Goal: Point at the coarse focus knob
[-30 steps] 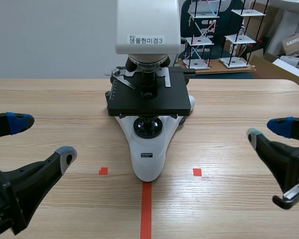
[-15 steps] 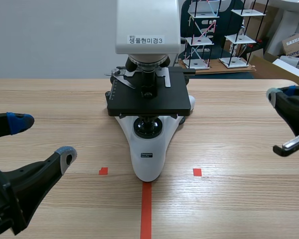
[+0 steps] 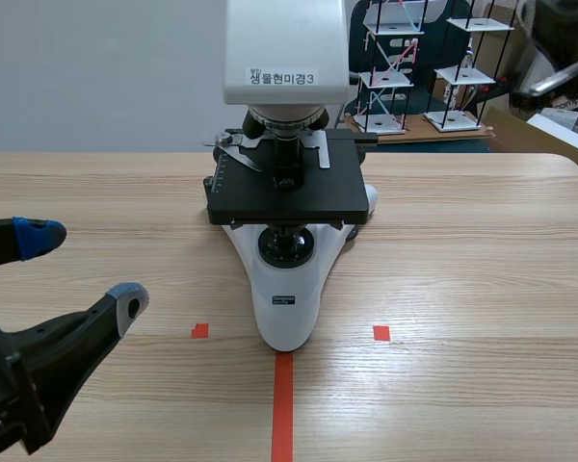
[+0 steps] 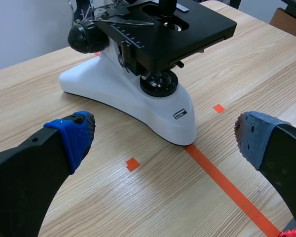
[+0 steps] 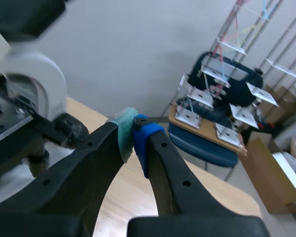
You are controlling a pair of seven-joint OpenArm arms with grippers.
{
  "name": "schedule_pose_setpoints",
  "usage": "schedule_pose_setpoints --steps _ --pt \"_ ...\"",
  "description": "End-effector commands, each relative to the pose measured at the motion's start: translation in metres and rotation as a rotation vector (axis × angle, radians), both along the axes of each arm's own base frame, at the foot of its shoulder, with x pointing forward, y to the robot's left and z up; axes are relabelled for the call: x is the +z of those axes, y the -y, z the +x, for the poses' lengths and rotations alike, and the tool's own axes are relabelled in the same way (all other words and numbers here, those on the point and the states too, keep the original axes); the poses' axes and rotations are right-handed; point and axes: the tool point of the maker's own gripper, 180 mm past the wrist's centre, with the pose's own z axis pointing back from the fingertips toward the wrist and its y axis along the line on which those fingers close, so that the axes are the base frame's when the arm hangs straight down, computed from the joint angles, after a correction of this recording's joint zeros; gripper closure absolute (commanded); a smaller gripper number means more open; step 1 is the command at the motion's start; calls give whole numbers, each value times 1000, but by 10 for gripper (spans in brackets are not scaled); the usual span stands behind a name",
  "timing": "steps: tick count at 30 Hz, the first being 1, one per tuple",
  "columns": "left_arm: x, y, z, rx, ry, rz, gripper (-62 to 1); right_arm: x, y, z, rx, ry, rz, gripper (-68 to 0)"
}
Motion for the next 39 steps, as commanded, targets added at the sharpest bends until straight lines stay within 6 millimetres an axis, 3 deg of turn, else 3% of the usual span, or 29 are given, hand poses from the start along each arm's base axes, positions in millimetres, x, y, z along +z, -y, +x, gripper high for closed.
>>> schedule_pose_setpoints --steps 1,19,24,32,39 --pt "9 2 2 1 28 -19 -596 2 -3 8 10 7 3 -4" --pt "9 2 2 1 28 -19 -596 -6 -15 87 56 -55 39 -4" --pt "9 2 2 1 28 -19 -596 -20 -25 103 76 -147 62 -4" --pt "9 2 2 1 28 -19 -596 -38 -55 107 146 -301 65 -4" --pt "9 2 2 1 28 -19 -596 -48 -64 104 157 -373 71 -4"
